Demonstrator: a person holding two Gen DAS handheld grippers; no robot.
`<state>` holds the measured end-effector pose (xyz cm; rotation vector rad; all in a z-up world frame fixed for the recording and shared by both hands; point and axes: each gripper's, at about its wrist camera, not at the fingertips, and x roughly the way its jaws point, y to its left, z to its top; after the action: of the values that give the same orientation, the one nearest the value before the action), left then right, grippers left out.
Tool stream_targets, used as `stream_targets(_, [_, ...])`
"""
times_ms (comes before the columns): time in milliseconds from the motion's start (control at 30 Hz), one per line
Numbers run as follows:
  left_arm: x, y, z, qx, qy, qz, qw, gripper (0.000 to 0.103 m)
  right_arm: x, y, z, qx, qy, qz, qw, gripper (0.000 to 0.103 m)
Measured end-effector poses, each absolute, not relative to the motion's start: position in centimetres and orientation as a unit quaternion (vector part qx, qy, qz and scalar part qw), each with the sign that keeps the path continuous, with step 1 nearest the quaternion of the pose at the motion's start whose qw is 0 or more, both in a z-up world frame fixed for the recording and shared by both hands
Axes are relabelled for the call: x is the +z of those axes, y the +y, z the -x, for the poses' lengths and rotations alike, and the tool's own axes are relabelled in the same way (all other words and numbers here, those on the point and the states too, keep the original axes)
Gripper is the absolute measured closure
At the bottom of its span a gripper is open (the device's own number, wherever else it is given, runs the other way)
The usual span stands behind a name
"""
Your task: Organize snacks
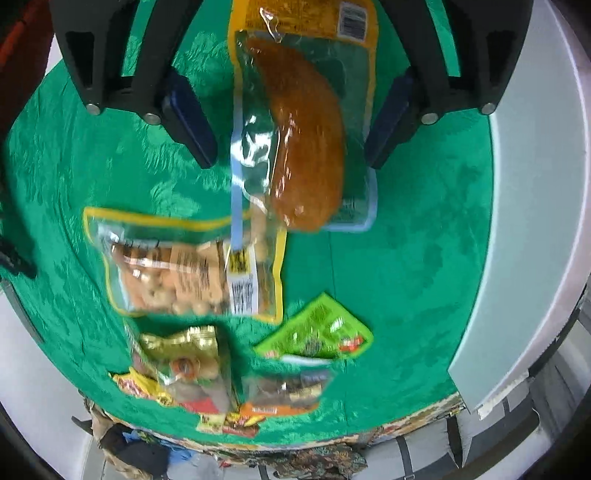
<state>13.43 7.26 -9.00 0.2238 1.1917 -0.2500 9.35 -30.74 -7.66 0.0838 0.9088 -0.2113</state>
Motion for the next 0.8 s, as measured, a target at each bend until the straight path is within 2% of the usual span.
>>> stream_targets(200, [-10.3, 9.3, -13.9, -0.097, 0.570, -0.050, 0.814, 0.000, -7.7, -30.9, -9.3, -0.102, 0.438, -0.040, 0.892, 0.013])
stream_targets(800, [-10.2, 12.5, -12.6, -0.055, 0.543, -0.029, 0.838, 0.000, -7.7, -30.8, -9.3, -0.102, 0.438, -0.040, 0.892, 0.013])
